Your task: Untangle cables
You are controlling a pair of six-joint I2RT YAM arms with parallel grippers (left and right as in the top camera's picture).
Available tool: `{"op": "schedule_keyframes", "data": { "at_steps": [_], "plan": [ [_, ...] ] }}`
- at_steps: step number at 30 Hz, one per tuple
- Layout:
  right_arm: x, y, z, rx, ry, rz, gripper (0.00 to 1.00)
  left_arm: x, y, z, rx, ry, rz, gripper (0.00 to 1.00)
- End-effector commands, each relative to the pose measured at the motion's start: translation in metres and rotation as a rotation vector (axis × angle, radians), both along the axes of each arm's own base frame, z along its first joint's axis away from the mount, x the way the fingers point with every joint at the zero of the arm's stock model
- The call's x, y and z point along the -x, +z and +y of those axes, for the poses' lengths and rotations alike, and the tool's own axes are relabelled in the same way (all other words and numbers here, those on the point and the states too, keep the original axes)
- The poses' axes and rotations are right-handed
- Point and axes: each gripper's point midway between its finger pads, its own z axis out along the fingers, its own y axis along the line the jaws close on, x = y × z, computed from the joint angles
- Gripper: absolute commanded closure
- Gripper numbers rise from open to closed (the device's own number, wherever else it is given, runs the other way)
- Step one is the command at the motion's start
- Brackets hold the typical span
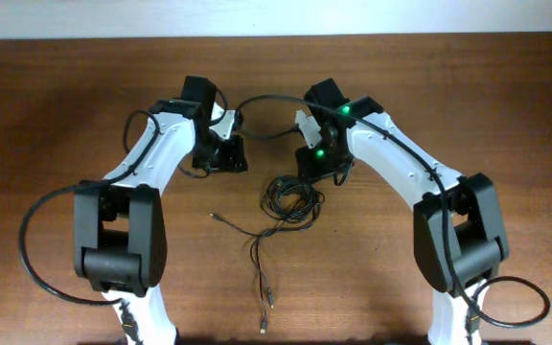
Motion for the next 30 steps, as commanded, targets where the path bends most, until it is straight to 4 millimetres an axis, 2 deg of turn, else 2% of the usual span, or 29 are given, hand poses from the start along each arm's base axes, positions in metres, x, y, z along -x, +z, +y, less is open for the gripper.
{"op": "schedule_keyframes", "data": {
  "at_steps": [1,4,6,9,10,13,15,17,20,23,26,28,30],
  "plan": [
    [0.013,-0.019,0.005,0.026,0.148,-0.011,0.6,0.001,0.003,-0.003,0.007,-0.032,-0.02,0.64],
    [0.015,-0.039,0.013,0.016,0.167,-0.051,0.59,0.001,0.003,-0.003,0.007,-0.032,-0.02,0.56],
    [0.012,-0.046,0.013,0.005,0.157,-0.073,0.62,0.001,0.003,-0.003,0.006,-0.032,-0.021,0.55],
    [0.0,-0.045,0.013,-0.022,-0.056,-0.047,0.91,0.0,0.003,-0.003,0.007,-0.032,-0.023,0.55],
    [-0.006,-0.044,0.011,-0.033,-0.148,-0.033,0.96,0.0,0.003,-0.003,0.007,-0.032,-0.024,0.54],
    [-0.016,-0.043,-0.003,-0.055,-0.339,0.019,0.96,0.0,0.003,-0.003,0.007,-0.032,-0.023,0.53],
    [-0.013,-0.041,0.0,-0.099,-0.357,0.063,0.96,0.0,0.003,-0.003,0.007,-0.032,-0.023,0.52],
    [-0.009,-0.031,0.012,-0.184,-0.33,0.107,0.88,0.0,0.003,-0.003,0.007,-0.032,-0.024,0.52],
    [-0.014,-0.006,0.017,-0.219,-0.239,0.03,0.71,-0.001,0.003,-0.003,0.008,-0.032,-0.027,0.51],
    [-0.018,-0.011,0.009,-0.165,-0.222,-0.01,0.63,-0.001,0.003,-0.003,0.008,-0.032,-0.027,0.52],
    [-0.009,-0.01,0.014,-0.163,-0.08,-0.034,0.64,-0.003,0.004,-0.004,0.013,-0.032,-0.038,0.53],
    [-0.004,0.0,0.012,-0.161,-0.068,-0.037,0.69,-0.012,0.005,-0.005,0.021,-0.006,-0.062,0.6],
    [-0.007,0.01,0.009,-0.16,-0.073,-0.066,0.67,-0.012,0.002,-0.009,0.037,-0.01,-0.055,0.58]
  ]
}}
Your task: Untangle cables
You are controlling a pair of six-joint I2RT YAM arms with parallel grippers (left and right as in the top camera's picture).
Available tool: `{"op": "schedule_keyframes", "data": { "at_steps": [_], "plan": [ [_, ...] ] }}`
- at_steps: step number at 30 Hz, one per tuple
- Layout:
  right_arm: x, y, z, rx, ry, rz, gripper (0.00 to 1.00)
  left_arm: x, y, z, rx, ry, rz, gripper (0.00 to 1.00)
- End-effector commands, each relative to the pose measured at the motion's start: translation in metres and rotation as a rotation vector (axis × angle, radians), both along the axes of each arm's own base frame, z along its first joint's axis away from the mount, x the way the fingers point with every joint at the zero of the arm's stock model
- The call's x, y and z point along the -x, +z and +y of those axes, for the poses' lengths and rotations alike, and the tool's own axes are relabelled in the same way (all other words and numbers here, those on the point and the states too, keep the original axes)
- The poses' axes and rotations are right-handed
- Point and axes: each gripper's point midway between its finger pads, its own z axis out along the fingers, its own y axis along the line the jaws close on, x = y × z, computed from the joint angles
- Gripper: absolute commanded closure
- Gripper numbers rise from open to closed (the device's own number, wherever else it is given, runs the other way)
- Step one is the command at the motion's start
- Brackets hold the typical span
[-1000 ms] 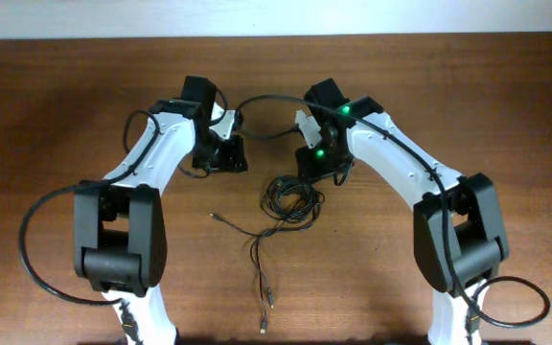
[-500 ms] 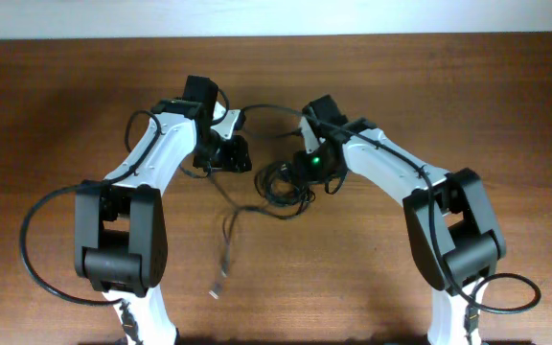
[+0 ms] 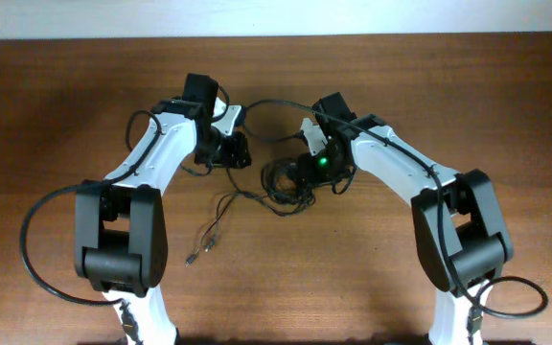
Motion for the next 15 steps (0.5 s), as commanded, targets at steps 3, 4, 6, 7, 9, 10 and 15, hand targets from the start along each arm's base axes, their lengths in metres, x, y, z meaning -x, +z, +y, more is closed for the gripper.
{"op": "schedule_keyframes", "data": {
  "at_steps": [3,4,6,7,9,10,15],
  "plan": [
    [-0.01,0.039,-0.006,-0.01,-0.001,-0.097,0.62,0.008,-0.011,-0.024,0.091,-0.07,0.034,0.55],
    [-0.005,0.039,-0.007,-0.032,-0.004,-0.062,0.62,0.011,-0.017,-0.029,0.09,-0.087,0.048,0.53],
    [0.0,0.04,-0.009,-0.055,-0.008,-0.022,0.62,0.02,-0.03,-0.042,0.081,-0.155,0.068,0.52],
    [0.001,0.04,-0.012,-0.052,-0.009,-0.017,0.59,0.024,-0.035,-0.049,0.078,-0.18,0.076,0.52],
    [0.003,0.039,-0.015,-0.045,-0.016,0.0,0.58,0.027,-0.046,-0.052,0.037,-0.198,0.083,0.51],
    [0.005,0.039,-0.016,-0.042,-0.016,0.005,0.58,0.026,-0.052,-0.049,-0.001,-0.196,0.08,0.52],
    [0.01,0.038,-0.016,-0.035,-0.01,0.023,0.58,0.021,-0.061,-0.059,0.003,-0.198,0.064,0.79]
  ]
}}
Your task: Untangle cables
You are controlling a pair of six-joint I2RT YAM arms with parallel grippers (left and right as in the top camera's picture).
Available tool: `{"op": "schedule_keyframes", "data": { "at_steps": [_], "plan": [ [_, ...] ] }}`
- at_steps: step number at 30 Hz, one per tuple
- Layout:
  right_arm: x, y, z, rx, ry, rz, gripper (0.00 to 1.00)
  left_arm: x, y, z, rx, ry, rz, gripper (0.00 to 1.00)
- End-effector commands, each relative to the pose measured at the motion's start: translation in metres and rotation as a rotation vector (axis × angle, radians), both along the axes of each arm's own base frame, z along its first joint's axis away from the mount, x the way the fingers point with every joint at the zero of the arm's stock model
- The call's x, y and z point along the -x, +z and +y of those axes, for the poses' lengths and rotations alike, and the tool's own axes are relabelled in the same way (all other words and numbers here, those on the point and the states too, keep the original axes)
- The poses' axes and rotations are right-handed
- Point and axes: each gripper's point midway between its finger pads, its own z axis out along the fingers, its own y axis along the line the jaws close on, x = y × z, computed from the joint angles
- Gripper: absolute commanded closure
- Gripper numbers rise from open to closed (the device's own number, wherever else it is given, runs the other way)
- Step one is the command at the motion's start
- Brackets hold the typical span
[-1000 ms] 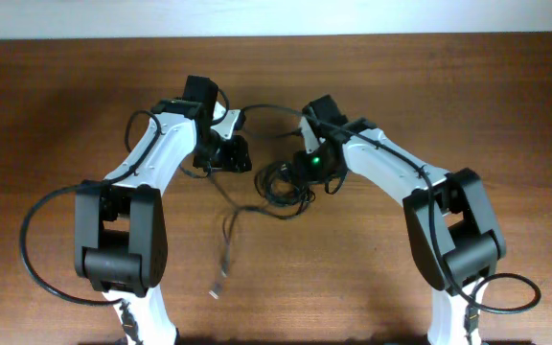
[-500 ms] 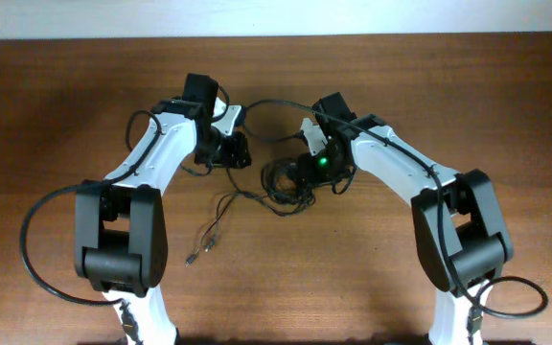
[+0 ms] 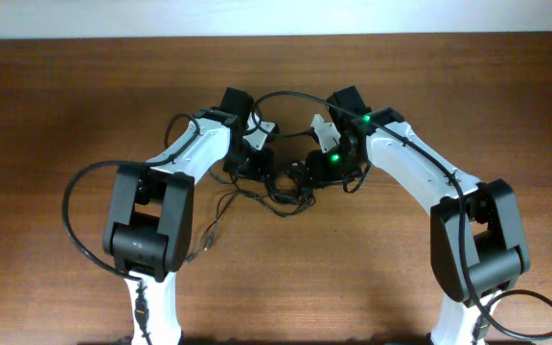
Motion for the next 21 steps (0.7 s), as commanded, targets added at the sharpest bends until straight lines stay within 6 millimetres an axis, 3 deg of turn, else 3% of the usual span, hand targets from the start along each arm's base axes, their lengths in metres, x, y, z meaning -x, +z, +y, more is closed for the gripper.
{"op": "schedule_keyframes", "data": {
  "at_steps": [1,3,5,7,13,21],
  "plan": [
    [-0.001,0.012,0.001,-0.019,0.011,-0.016,0.58,0.005,-0.015,-0.002,-0.013,-0.014,0.022,0.86],
    [0.006,0.019,0.014,-0.104,0.081,-0.01,0.58,0.006,-0.013,-0.006,0.013,-0.016,0.029,1.0],
    [0.014,0.026,0.026,-0.178,0.138,-0.005,0.58,0.008,-0.01,-0.012,0.047,-0.021,0.039,1.0],
    [0.018,0.024,0.031,-0.167,0.155,-0.005,0.65,0.008,-0.01,-0.011,0.047,-0.021,0.039,0.94],
    [0.024,-0.018,0.023,0.141,-0.011,-0.008,0.68,0.008,-0.01,-0.011,0.046,-0.005,0.05,0.88],
    [0.008,-0.05,0.029,0.082,-0.087,-0.116,0.72,0.008,-0.01,-0.011,0.046,0.0,0.051,0.87]
  ]
}}
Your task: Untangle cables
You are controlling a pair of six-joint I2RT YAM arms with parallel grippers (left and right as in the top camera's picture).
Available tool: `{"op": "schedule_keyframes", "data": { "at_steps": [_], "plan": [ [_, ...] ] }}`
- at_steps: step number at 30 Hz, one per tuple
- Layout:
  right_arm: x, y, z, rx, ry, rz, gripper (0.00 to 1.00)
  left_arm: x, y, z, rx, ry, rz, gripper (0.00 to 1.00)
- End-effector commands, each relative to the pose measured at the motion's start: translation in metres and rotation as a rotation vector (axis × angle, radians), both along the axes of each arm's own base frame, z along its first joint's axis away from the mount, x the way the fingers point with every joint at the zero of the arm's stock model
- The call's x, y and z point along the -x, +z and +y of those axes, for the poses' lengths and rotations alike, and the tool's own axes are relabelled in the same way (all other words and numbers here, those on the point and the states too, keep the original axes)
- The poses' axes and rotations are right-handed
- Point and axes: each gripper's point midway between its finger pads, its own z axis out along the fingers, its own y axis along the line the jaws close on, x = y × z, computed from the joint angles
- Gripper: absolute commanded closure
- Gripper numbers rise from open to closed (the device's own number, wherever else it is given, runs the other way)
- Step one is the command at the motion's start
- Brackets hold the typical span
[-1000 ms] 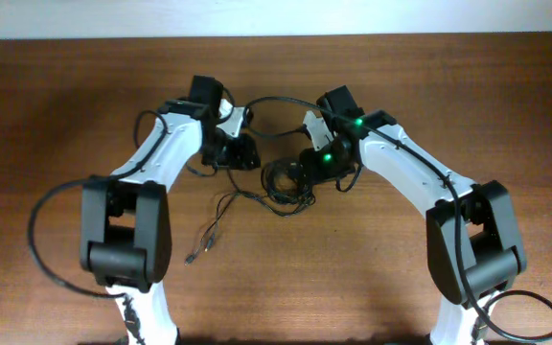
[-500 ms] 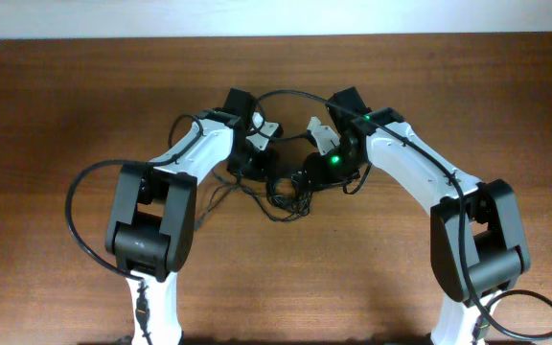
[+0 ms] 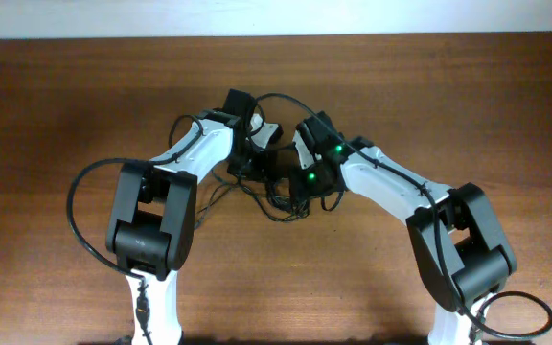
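A tangle of thin black cables (image 3: 282, 204) lies at the table's middle, between my two grippers. From it, loose strands (image 3: 212, 198) trail left and down, partly under the left arm. My left gripper (image 3: 254, 165) hangs over the bundle's upper left edge. My right gripper (image 3: 301, 184) sits over its upper right edge, green lights showing on the wrist. The two wrists almost touch. Their bodies hide the fingers and much of the bundle, so I cannot tell whether either gripper holds a cable.
The brown wooden table (image 3: 84, 86) spreads all around the arms. Each arm's own thick black cable loops out beside it, the left arm's loop (image 3: 77, 206) at the left. A pale wall strip runs along the far edge.
My right gripper has moved left and down, closer to the left gripper and over the bundle. The left gripper has hardly moved. The loose strands have drawn in towards the bundle.
At first the grippers stood apart above a coil whose long tails ran down towards the front edge. Then both were lower at the coil, with the tails swung left. Then the left arm had reached in to the centre. Now both grippers crowd over the bundle.
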Motion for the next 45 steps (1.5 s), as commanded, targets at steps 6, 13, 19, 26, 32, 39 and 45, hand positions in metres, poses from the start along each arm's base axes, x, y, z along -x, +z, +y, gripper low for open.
{"op": "schedule_keyframes", "data": {
  "at_steps": [6,13,19,26,32,39,45],
  "plan": [
    [0.014,-0.025,-0.01,0.019,-0.048,0.029,0.8,0.001,-0.008,-0.002,0.008,0.04,0.033,0.87],
    [0.022,-0.023,0.0,-0.03,-0.025,0.059,0.73,-0.003,-0.008,-0.003,0.013,0.05,0.02,0.85],
    [0.019,-0.046,0.007,0.034,-0.006,0.003,0.78,-0.004,-0.007,-0.004,0.015,0.053,0.016,0.85],
    [0.015,0.008,0.024,-0.278,0.007,0.083,0.96,-0.005,-0.007,-0.004,0.016,0.069,0.023,0.87],
    [0.048,0.085,0.056,-0.788,0.33,0.158,0.96,-0.005,-0.007,-0.004,0.015,0.069,0.021,0.86],
    [0.05,0.079,0.03,-0.766,0.216,0.278,0.96,-0.007,-0.009,0.0,-0.009,0.084,0.018,0.86],
    [0.027,0.024,0.01,-0.402,0.067,0.174,0.82,-0.007,-0.009,0.0,-0.008,0.084,0.017,0.83]
  ]
}}
